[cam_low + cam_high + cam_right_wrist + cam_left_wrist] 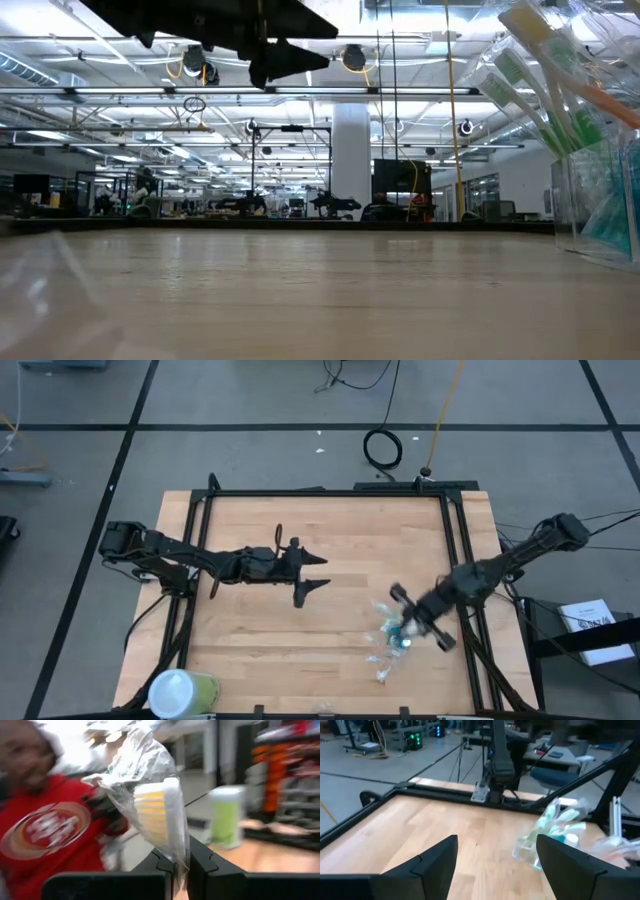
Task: Pick & Place toothbrushing station
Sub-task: Put the orange toothbrush into the bottom section of the transparent organizer
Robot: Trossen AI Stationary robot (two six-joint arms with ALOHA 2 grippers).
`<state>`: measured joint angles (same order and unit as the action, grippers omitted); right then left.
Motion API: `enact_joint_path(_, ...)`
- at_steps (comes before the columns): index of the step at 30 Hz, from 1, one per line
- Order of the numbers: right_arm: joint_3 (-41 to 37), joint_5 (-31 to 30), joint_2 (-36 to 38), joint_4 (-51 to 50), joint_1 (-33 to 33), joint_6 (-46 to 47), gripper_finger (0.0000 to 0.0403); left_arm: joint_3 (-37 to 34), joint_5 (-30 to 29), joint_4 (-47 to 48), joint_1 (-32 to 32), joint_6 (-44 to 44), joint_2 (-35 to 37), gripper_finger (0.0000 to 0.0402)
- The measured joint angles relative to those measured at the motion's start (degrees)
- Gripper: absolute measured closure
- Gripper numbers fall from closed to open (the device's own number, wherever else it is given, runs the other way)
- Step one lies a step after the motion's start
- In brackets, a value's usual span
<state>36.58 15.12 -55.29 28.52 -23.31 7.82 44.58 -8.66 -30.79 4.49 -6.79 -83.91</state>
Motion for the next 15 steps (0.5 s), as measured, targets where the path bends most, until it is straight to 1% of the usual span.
enact_joint_path(4, 0.0, -0.6, 0.5, -5.1, -7.0, -1.4, 0.0395, 0.0, -0.4, 1.0, 0.0, -0.6, 0.0, 0.0122)
enact_joint_path(7, 0.0, -7.3, 1.1, -9.4, -11.0, -0.3, 0.0395, 0.0, -0.4, 1.2, 0.0, -1.1, 0.0, 0.0122)
enact_joint_path(9, 0.0, -12.5, 1.1, -12.9, -12.4, 1.4, 0.0395, 0.0, -0.4, 1.1, 0.0, -1.2, 0.0, 0.0122)
enact_joint_path(11, 0.0, -15.7, 0.5, -16.1, -12.8, 4.0, 0.0395, 0.0, -0.4, 1.1, 0.0, -1.3, -0.1, 0.0121)
enact_joint_path(12, 0.0, -16.6, -0.1, -17.4, -12.8, 5.5, 0.0395, 0.0, -0.4, 1.1, 0.0, -1.3, -0.1, 0.0121)
enact_joint_path(15, 0.0, -16.5, -2.2, -19.4, -12.7, 9.1, 0.0395, 0.0, -0.4, 1.1, 0.0, -1.3, -0.1, 0.0121)
